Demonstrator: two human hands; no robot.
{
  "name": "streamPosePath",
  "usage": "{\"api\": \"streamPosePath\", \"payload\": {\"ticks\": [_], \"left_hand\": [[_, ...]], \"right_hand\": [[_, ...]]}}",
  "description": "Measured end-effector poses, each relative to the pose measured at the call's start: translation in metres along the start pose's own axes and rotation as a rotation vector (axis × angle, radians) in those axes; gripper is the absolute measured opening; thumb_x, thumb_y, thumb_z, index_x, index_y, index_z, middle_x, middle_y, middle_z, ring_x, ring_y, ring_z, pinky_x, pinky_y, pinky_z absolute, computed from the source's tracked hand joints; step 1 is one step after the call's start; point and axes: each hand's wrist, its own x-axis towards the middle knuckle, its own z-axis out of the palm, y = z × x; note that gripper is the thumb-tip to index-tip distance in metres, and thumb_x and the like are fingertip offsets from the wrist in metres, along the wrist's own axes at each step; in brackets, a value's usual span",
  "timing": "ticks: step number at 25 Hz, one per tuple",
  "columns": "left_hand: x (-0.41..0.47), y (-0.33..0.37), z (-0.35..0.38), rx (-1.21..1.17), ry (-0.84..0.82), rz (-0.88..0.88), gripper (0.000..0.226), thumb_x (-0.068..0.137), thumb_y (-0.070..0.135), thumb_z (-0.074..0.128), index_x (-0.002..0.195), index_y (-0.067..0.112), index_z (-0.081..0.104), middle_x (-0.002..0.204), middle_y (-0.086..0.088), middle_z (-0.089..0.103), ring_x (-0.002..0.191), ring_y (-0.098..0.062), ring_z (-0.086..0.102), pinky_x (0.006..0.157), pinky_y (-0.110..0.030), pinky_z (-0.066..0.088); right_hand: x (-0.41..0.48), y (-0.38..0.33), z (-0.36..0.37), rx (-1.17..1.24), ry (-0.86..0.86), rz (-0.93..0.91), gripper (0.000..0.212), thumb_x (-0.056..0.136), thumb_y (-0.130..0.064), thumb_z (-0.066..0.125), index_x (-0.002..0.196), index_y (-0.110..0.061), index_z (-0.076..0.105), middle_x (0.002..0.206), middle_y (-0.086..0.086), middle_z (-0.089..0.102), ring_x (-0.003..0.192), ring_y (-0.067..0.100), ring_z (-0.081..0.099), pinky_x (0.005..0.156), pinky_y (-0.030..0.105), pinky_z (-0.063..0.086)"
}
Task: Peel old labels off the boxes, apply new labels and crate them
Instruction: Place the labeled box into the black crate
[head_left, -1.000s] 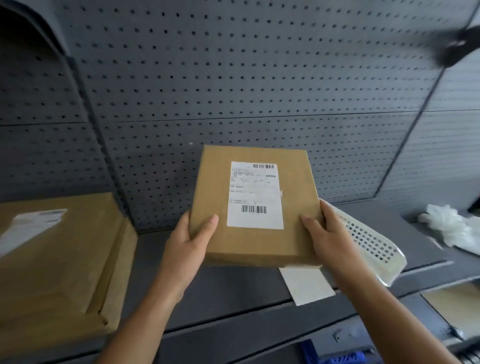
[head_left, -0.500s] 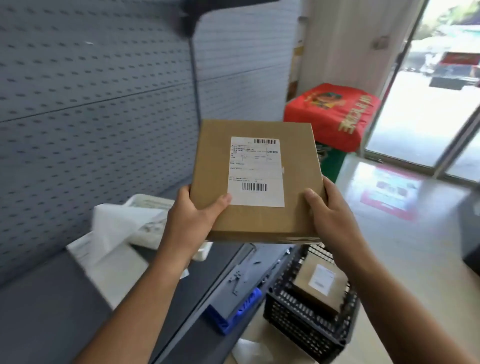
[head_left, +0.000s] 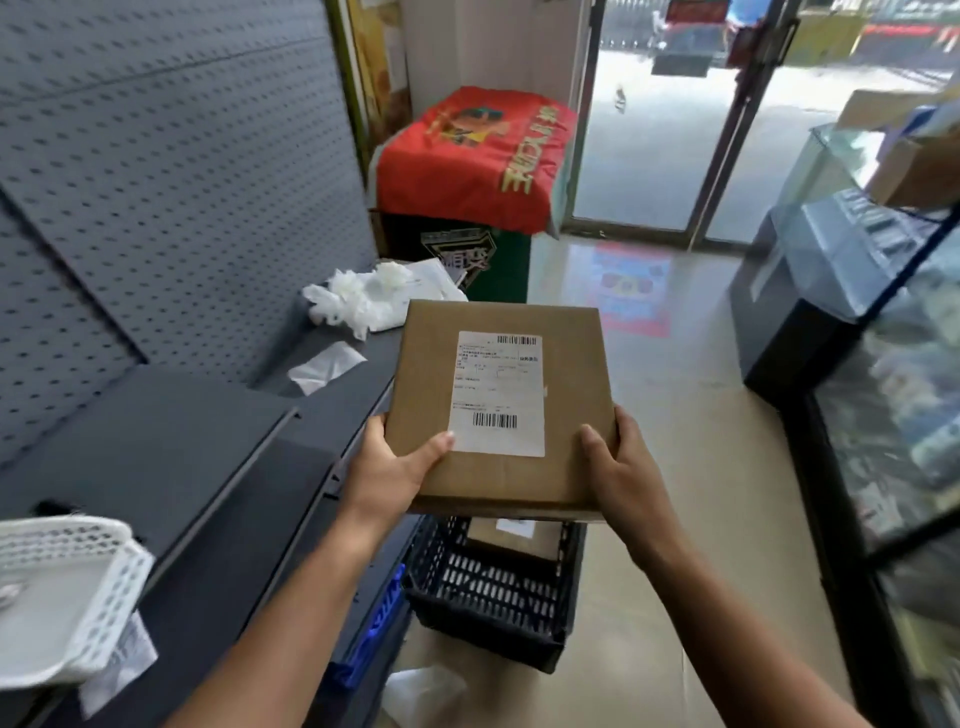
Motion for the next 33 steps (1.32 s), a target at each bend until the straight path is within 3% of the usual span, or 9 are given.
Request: {"api": "streamPosePath", "payload": {"ticks": [4,7,11,15,20,23,27,31,33], "left_hand": [[0.037,-0.04,0.045,0.027,-0.079,-0.071,0.069,0.076,0.041,0.085,0.131,0.017,0.052,0.113,0.005,0.07,0.098,-0.01,0.069,0.086,-0.032,0.059],[0.07,-0.078,0.068,0.046,-0.128,-0.143,0.099,0.065,0.058,0.087,0.142,0.013,0.044,0.124,0.0,0.067,0.108,-0.014,0.067,0.095,-0.038,0.056],[0.112,-0.128,0.091,0.061,-0.146,-0.242,0.081,0.078,0.027,0.085,0.143,0.01,0.04,0.125,-0.004,0.063,0.104,-0.012,0.064,0.088,-0.025,0.053],[0.163,-0.184,0.107,0.098,-0.195,-0.301,0.08,0.079,0.026,0.085,0.142,0.014,0.038,0.122,-0.001,0.063,0.103,-0.006,0.062,0.084,-0.022,0.05],[0.211,-0.275,0.127,0.194,-0.279,-0.378,0.09,0.071,0.051,0.086,0.142,0.022,0.039,0.121,0.009,0.061,0.112,-0.01,0.06,0.094,-0.03,0.051],[0.229,-0.333,0.14,0.274,-0.293,-0.431,0.102,0.061,0.072,0.081,0.145,0.029,0.04,0.132,0.006,0.058,0.121,-0.014,0.057,0.104,-0.043,0.049],[0.247,-0.372,0.164,0.272,-0.334,-0.469,0.066,0.082,0.037,0.081,0.139,0.024,0.048,0.124,0.009,0.064,0.106,0.003,0.06,0.084,-0.013,0.049],[0.275,-0.401,0.192,0.272,-0.387,-0.467,0.066,0.087,0.03,0.078,0.143,0.025,0.044,0.125,0.01,0.063,0.106,0.003,0.059,0.088,-0.017,0.049],[0.29,-0.413,0.203,0.306,-0.393,-0.48,0.072,0.087,0.031,0.077,0.148,0.024,0.039,0.13,0.008,0.06,0.112,-0.007,0.059,0.094,-0.023,0.048]], "right_hand": [[0.029,0.052,-0.009,-0.031,0.013,0.101,0.052,0.098,-0.036,0.054,0.146,-0.027,0.035,0.125,-0.011,0.056,0.105,0.005,0.058,0.093,0.03,0.049],[0.053,0.09,-0.002,-0.069,0.014,0.195,0.058,0.099,-0.033,0.053,0.151,-0.024,0.029,0.131,-0.008,0.052,0.114,0.011,0.054,0.097,0.028,0.044],[0.089,0.147,0.019,-0.166,-0.01,0.307,0.063,0.099,-0.03,0.053,0.154,-0.018,0.024,0.151,-0.002,0.042,0.135,0.014,0.044,0.114,0.035,0.034],[0.13,0.208,0.048,-0.208,-0.057,0.4,0.064,0.097,-0.035,0.052,0.153,-0.02,0.026,0.151,-0.002,0.043,0.135,0.014,0.044,0.115,0.04,0.034],[0.168,0.3,0.082,-0.219,-0.091,0.543,0.067,0.087,-0.044,0.053,0.149,-0.023,0.034,0.144,-0.007,0.051,0.13,0.013,0.049,0.111,0.042,0.04],[0.19,0.34,0.096,-0.239,-0.122,0.587,0.055,0.092,-0.028,0.053,0.144,-0.026,0.038,0.135,-0.01,0.056,0.12,0.011,0.055,0.106,0.036,0.043],[0.21,0.388,0.111,-0.259,-0.117,0.632,0.054,0.091,-0.008,0.048,0.141,-0.025,0.04,0.127,-0.01,0.056,0.11,0.01,0.054,0.09,0.023,0.038],[0.23,0.429,0.116,-0.255,-0.073,0.676,0.06,0.088,-0.004,0.043,0.143,-0.026,0.038,0.131,-0.006,0.057,0.116,0.014,0.056,0.096,0.026,0.041],[0.242,0.439,0.12,-0.246,-0.067,0.704,0.061,0.088,-0.002,0.04,0.145,-0.024,0.037,0.133,-0.005,0.056,0.117,0.012,0.053,0.096,0.023,0.039]]}}
